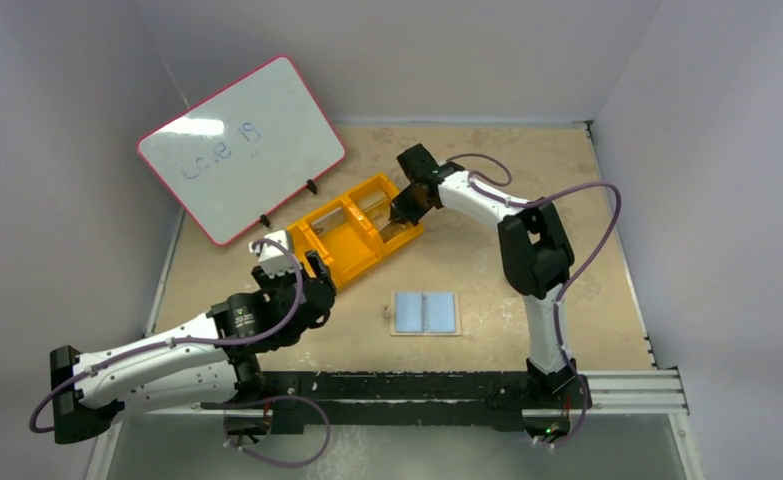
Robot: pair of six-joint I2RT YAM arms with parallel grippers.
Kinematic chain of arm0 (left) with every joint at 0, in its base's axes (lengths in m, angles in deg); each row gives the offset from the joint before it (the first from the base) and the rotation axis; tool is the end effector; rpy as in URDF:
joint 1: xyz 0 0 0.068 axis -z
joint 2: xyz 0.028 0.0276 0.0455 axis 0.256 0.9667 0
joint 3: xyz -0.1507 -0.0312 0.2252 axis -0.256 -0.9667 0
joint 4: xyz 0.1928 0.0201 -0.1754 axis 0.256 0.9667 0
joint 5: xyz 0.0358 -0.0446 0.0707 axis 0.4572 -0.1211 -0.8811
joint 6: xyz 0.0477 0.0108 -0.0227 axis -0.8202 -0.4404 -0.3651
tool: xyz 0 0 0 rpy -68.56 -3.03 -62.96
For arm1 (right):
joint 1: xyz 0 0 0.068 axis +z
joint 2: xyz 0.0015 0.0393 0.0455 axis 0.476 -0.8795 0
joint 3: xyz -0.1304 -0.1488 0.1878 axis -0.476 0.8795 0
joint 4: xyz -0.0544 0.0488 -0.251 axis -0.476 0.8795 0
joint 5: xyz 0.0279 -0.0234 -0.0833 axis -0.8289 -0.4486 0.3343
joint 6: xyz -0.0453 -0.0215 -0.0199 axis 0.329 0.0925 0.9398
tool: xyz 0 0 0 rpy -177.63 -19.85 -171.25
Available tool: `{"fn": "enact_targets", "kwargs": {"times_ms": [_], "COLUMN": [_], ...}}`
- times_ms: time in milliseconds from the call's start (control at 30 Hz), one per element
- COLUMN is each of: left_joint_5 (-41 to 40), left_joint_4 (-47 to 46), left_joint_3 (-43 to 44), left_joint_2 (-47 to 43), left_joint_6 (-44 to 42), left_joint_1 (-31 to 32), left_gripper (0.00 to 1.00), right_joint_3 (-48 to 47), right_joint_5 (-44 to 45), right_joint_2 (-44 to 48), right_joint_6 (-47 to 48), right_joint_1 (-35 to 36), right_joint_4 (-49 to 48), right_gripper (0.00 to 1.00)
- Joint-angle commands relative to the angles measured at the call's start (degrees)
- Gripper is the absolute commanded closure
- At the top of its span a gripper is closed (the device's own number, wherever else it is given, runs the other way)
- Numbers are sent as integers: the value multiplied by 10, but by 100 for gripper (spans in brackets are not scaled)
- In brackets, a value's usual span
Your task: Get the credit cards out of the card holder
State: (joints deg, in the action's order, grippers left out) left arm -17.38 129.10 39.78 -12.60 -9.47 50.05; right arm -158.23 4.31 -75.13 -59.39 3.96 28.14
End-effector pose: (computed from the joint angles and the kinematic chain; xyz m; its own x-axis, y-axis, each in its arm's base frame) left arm 0.0898 -0.1214 0.2698 -0.3698 -0.3782 -0.8486 -0.1781 0.9253 -0.3348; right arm 0.3916 0.2483 0.1970 -0.6679 0.7343 -0.1214 0.5606 0.6037 0.5669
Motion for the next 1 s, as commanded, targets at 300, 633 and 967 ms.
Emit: {"fn": "enact_targets", "kwargs": {"times_ms": [300,633,967], "left_joint_5": [-10,-10,-6], "left_joint_4": [-7,1,2], "left_joint_3": [5,4,4], "left_joint_2": [-7,-23,-25], "left_joint_6": [5,9,10], "left_joint_1": [-4,-4,-4], "left_gripper": [27,27,27], "right_joint_3": [-67,-162,-191], "right_joint_5": [65,48,54], "right_joint_2": [15,-52,-2], "right_joint_6": [-5,9,88], "right_joint_1": [9,9,9], "right_joint_4": [129,181,133], "right_gripper": [99,91,89]}}
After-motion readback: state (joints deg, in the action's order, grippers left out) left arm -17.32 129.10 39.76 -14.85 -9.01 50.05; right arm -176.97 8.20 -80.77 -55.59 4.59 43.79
